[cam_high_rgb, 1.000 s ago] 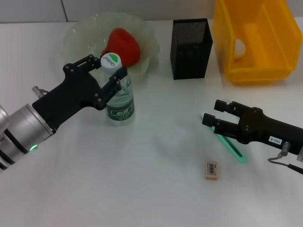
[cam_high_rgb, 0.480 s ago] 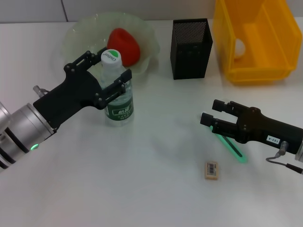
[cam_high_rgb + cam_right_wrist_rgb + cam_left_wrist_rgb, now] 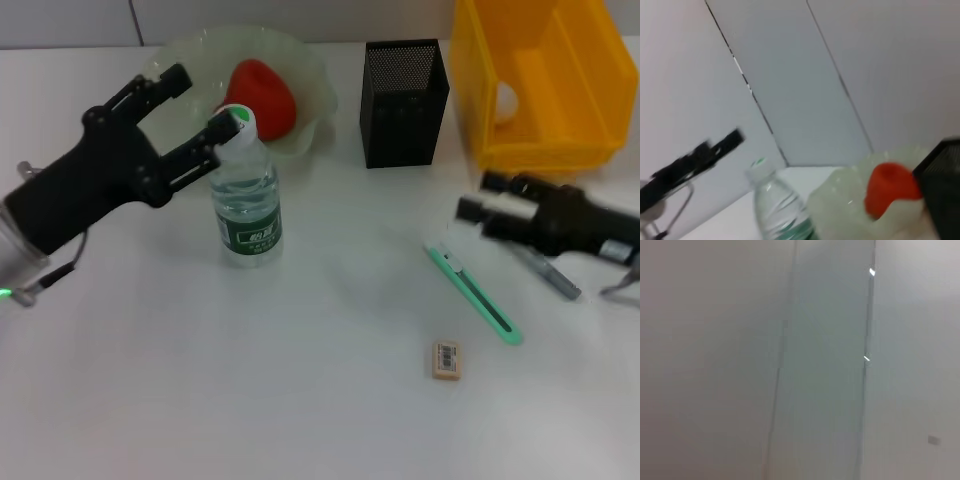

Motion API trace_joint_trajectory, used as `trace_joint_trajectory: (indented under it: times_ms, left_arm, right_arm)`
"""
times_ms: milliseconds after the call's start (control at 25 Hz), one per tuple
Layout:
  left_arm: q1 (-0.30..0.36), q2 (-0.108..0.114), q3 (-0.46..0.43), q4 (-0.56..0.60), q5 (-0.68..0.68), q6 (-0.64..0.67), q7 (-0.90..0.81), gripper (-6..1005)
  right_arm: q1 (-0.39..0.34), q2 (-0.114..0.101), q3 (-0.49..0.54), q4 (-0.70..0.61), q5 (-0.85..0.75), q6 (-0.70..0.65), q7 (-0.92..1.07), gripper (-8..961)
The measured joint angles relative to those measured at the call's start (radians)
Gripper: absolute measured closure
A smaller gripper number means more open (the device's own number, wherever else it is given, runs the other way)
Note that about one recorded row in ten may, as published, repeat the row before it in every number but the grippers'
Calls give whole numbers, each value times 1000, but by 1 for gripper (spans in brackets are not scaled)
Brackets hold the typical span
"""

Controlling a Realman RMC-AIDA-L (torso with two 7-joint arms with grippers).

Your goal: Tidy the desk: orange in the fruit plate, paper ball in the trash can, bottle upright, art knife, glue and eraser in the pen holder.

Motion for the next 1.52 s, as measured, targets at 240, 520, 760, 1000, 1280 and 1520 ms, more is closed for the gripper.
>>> trace_joint_trajectory:
  times_ms: [240,520,760,1000,1280,1520]
  left_arm:
    - [49,121,-13,199,381,55,-347,214]
    - [87,129,-20,244,501,84,-430,215]
    - [96,120,-21,240,519,63,-433,216]
    - [91,107,-10,241,562,36,-458,216]
    - [78,103,-18,245,618,26,-483,216]
    - [77,100,-15,243,618,9,-483,216]
  right_arm:
    - [34,-53,-62,-368,-186,-60,354,183]
    - [124,-52,-209,-800,-491,-251,775,184]
    - [177,5,-469,-1073,-727,-279,1074,184]
    - [220,15,-702,-1035,-840,-192,1285,184]
    - [235,19,-823,-855,-839,41,1350,184]
    - [275,20,-866,-691,-804,174,1357,184]
